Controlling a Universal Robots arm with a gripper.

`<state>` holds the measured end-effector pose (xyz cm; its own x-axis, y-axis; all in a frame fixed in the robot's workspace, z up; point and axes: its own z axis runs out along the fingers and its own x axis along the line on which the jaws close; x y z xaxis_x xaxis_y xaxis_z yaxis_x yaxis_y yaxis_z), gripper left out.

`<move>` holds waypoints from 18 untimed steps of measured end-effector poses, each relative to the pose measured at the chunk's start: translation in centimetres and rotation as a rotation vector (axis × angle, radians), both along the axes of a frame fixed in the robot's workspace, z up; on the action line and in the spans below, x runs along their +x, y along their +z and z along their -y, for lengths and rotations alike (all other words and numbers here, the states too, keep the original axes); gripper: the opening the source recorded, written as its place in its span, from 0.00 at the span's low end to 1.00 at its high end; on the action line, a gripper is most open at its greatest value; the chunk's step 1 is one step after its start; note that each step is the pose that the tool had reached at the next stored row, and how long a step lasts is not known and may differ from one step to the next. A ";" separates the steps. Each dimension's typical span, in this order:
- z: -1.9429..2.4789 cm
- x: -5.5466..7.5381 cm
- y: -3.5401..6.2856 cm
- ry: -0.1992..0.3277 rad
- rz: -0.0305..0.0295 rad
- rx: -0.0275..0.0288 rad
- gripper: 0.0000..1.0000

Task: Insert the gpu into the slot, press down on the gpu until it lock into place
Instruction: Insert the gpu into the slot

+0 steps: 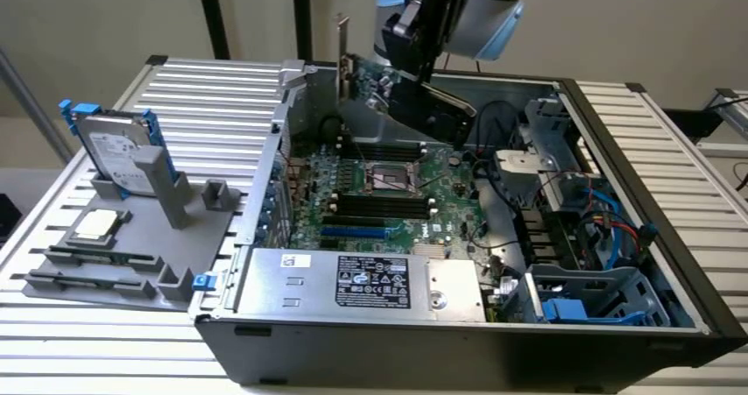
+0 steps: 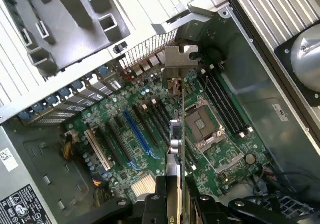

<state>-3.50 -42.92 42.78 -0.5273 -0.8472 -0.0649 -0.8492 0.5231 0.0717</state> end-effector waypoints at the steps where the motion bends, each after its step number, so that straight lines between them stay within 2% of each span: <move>1: 0.00 0.0 0.00 0.016 0.0021 0.0010 0.26; 18: 0.00 0.0 -0.15 0.300 0.0365 0.0148 0.26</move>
